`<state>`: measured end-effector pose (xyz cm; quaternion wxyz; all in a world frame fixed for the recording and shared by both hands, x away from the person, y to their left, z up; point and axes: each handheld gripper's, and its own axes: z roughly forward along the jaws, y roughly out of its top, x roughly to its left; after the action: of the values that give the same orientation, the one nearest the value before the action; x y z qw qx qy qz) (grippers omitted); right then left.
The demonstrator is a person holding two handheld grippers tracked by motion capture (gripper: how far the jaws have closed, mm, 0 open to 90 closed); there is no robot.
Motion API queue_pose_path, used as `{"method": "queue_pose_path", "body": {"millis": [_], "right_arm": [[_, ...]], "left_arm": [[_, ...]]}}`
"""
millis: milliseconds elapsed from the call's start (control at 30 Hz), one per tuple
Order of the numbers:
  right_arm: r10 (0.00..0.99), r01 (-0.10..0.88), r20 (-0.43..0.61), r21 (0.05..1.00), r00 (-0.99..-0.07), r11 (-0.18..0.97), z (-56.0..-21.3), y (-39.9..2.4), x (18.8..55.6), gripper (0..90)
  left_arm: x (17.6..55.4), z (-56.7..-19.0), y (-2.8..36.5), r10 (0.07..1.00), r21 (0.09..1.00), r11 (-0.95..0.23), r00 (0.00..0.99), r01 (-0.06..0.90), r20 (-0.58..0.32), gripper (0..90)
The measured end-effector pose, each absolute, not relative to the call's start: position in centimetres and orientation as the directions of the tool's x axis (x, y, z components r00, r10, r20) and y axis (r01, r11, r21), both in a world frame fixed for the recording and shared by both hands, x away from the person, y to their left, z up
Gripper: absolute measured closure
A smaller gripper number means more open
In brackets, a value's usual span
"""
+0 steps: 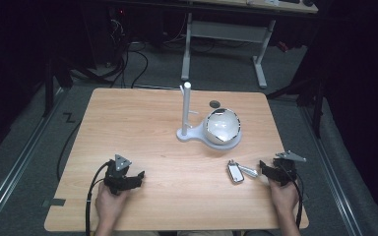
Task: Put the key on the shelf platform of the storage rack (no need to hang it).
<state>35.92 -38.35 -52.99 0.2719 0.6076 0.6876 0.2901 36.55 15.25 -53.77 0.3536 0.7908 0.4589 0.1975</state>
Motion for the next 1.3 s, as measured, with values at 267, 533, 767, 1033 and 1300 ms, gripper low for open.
{"method": "queue_pose_path", "body": {"millis": [267,533,767,1033,1300], "right_arm": [[0.993,0.679,-0.022,0.728,-0.113,0.093,-53.0,-38.3,35.9,39.2],[0.992,0.678,-0.019,0.728,-0.126,0.101,-53.0,-38.3,35.9,38.8],[0.991,0.683,-0.017,0.722,-0.134,0.105,-52.9,-38.2,35.8,43.4],[0.985,0.667,0.049,0.741,-0.167,0.076,-52.1,-38.0,35.2,44.4],[0.964,0.621,0.056,0.774,-0.259,0.121,-50.2,-36.4,33.8,44.3]], "left_arm": [[36.6,-53.8,15.3,0.866,0.740,-0.329,0.501,0.586,-0.012,23.4],[36.6,-53.8,15.3,0.865,0.739,-0.330,0.502,0.587,-0.013,23.4],[36.6,-53.8,15.3,0.865,0.739,-0.329,0.502,0.587,-0.014,23.4],[36.6,-53.8,15.3,0.864,0.739,-0.330,0.502,0.587,-0.013,23.4],[36.6,-53.8,15.3,0.864,0.739,-0.330,0.503,0.587,-0.013,23.2]]}}
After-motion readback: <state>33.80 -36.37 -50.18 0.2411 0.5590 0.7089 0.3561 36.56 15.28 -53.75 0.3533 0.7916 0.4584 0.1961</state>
